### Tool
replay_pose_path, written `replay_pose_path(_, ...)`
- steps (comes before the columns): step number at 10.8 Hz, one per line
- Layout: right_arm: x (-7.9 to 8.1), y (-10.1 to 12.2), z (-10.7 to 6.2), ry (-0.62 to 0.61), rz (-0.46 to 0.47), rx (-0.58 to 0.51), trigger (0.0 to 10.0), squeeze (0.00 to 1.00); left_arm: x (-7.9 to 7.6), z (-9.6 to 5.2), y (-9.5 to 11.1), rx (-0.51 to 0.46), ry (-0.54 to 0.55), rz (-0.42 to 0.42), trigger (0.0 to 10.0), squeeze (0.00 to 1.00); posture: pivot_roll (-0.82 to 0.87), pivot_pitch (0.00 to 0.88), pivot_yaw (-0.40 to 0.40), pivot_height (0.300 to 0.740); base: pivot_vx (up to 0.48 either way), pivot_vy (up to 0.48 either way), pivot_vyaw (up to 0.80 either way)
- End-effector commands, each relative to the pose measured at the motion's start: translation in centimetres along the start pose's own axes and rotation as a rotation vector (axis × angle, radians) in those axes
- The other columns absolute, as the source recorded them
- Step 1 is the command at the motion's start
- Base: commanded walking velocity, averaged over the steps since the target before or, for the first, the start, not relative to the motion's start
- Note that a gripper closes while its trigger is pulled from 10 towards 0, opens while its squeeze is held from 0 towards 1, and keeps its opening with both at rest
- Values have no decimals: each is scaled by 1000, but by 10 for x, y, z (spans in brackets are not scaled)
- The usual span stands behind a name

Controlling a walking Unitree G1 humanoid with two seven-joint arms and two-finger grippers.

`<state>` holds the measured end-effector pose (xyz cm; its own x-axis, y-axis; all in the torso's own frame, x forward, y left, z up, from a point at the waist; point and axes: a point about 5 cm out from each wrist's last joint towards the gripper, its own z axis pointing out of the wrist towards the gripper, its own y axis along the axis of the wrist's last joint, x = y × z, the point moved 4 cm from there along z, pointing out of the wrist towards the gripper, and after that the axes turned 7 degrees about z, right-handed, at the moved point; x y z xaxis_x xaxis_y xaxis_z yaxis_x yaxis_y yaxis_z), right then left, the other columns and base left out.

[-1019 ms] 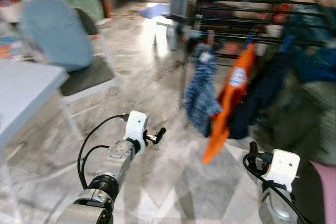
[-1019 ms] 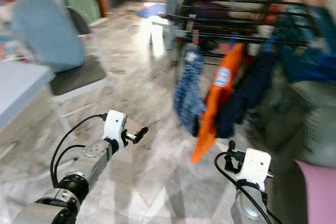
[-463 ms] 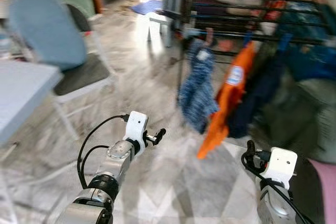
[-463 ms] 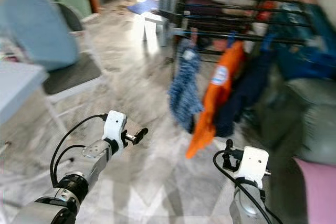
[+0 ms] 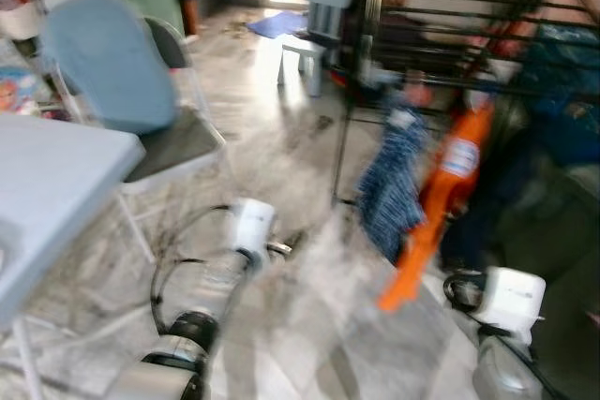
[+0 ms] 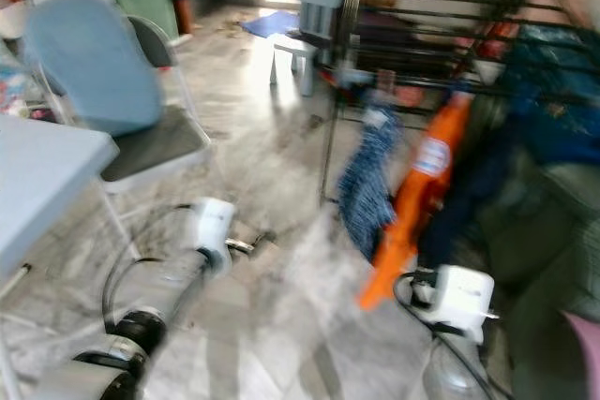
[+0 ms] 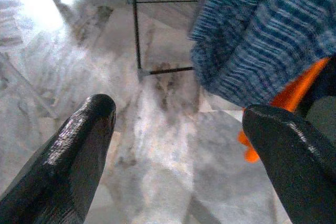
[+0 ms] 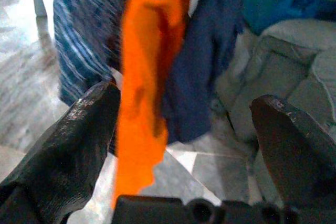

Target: Hang hanger

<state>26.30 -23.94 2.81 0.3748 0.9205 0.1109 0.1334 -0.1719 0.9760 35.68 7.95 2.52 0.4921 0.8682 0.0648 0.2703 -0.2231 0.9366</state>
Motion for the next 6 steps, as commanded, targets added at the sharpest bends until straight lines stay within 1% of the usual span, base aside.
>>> replay_pose_path(1, 8, -4, -1, 15, 15, 18, 10000, 0, 15, -5, -3, 13, 33, 16, 10000, 0, -4, 0, -5, 740, 274, 394, -706)
replay_pose_path(2, 7, -4, 0, 12, 16, 20, 10000, 0, 14, -5, -2, 11, 22, 19, 10000, 0, -10, 0, -7, 740, 281, 390, -756)
replay_pose_path(3, 6, -3, 0, 12, 15, 18, 10000, 0, 9, -3, 2, -6, -7, 56, 10000, 0, -16, 0, -9, 740, 0, 379, -400)
replay_pose_path(4, 4, -3, 1, 12, 14, 19, 10000, 0, -1, -1, 14, -85, -48, -25, 10000, 0, -11, 0, -14, 740, 0, 0, 0)
replay_pose_path(5, 3, -3, 3, 10, 4, 25, 10000, 0, -3, 2, 26, -135, -35, -2, 10000, 0, -8, 0, -18, 740, 0, 0, 0)
replay_pose_path(6, 4, 1, 3, 8, -37, 14, 10000, 0, 2, 2, 25, -132, 3, -39, 10000, 0, -2, 0, -27, 740, 0, 0, 0)
